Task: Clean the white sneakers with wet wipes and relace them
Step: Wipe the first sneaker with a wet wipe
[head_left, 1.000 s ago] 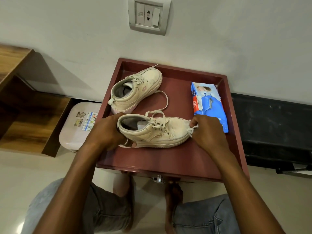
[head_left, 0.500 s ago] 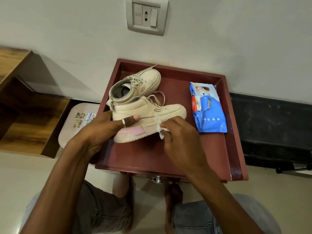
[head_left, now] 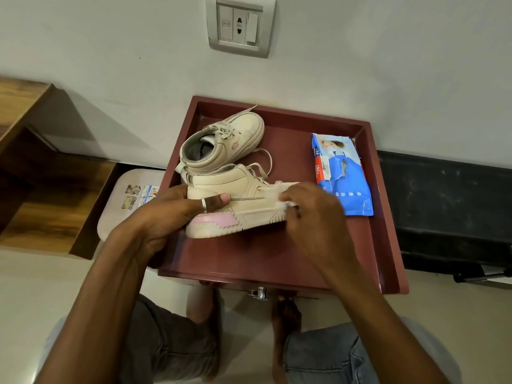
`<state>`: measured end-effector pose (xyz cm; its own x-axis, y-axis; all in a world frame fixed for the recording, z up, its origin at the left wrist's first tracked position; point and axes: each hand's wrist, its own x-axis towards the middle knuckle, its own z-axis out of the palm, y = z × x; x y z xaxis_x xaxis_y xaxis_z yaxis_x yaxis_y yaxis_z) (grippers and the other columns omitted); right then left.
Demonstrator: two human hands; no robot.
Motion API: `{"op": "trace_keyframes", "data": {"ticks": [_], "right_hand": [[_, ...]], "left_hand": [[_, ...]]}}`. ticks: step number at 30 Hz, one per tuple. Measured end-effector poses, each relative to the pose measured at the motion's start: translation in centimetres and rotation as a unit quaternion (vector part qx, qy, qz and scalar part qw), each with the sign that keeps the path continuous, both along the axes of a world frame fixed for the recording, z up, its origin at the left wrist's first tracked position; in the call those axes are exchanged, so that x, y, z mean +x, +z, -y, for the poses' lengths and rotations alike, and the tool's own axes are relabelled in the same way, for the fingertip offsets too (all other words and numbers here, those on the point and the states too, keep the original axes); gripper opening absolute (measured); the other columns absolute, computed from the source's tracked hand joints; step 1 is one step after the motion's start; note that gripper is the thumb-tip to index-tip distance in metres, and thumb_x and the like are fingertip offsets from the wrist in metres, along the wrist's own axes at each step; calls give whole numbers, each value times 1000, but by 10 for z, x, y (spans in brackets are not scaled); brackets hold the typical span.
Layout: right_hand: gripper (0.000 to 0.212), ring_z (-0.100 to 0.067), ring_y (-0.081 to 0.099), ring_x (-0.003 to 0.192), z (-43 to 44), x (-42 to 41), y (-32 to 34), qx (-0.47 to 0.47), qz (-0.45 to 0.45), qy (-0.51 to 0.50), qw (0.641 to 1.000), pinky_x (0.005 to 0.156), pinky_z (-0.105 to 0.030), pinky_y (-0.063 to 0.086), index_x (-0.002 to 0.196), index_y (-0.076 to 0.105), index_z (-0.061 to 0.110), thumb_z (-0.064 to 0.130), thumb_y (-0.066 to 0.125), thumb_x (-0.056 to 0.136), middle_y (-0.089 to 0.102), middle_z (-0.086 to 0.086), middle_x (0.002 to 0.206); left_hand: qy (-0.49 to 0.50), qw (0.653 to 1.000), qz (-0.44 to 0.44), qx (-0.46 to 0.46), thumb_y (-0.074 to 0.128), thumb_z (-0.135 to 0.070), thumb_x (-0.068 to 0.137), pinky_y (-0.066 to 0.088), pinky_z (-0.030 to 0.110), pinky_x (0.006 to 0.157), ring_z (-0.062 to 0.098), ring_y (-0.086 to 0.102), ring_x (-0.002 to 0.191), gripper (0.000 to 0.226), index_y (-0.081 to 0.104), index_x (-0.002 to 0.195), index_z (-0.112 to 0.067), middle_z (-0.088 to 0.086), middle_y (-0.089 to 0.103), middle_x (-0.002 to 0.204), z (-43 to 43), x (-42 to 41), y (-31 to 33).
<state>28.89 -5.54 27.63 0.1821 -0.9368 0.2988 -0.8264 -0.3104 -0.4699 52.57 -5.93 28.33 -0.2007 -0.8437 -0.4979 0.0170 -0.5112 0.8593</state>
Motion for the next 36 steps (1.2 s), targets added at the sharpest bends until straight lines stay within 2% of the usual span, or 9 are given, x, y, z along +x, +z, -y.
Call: {"op": "trace_keyframes", "data": {"ticks": [3,6,9,12,16,22,28,32,36], "right_hand": [[21,-23,65,81,7,-22,-2,9,11,-99,995,72,-41,55,87,71,10,-6,62,75,69,-4,89],[23,-21,63,81,-12,6,1,-19,21,-40,999,72,-35,51,86,71,11,-5,62,74,69,-2,89],[24,-21,62,85,-25,23,2,-14,15,58,998,75,-30,49,88,72,12,-3,60,73,69,0,92],[22,-20,63,83,-12,1,0,-8,29,19,999,74,-37,53,85,71,13,-3,59,74,69,1,90],[20,-24,61,79,-20,11,3,-41,-13,-18,999,70,-39,51,86,71,10,-1,58,76,68,-3,90],[20,-26,61,90,-43,65,6,-66,13,126,990,82,-34,52,94,71,3,-7,59,81,68,-10,99],[22,-25,63,81,-6,-10,-3,-8,-54,-10,998,69,-40,55,86,72,9,-8,67,73,69,-5,90],[13,-23,66,75,4,-30,-5,-4,-21,-79,997,66,-39,58,83,72,9,-3,71,78,70,-6,83],[17,-20,63,79,-9,0,-1,-28,7,4,1000,71,-33,51,84,71,9,-1,59,78,68,-3,88]], "left_hand": [[-4,1000,-1,6,75,-23,80,56,33,99,17,72,111,49,69,128,-16,1,76,119,0,-1,1],[-1,1000,6,11,81,-28,77,57,31,96,18,72,112,51,70,126,-17,1,76,118,2,1,0],[-11,999,26,18,96,-48,51,51,43,106,20,71,114,80,73,123,-22,0,75,120,2,8,-4],[-3,999,27,32,95,-51,48,45,51,111,21,71,115,81,74,121,-24,1,76,120,2,11,-5],[19,999,19,36,98,-53,38,50,46,106,20,73,109,89,76,118,-22,2,77,116,2,8,-3],[43,998,10,45,89,-37,65,61,38,88,19,75,102,56,76,116,-18,3,78,113,0,1,2],[24,998,32,39,97,-58,27,59,38,91,16,76,100,96,77,114,-23,-1,79,108,2,5,0],[24,999,24,41,95,-54,36,53,46,102,16,75,103,87,76,116,-24,-1,78,110,3,5,-1],[2,999,29,40,98,-56,33,47,54,108,21,74,108,92,76,117,-24,1,78,114,1,6,2]]}}
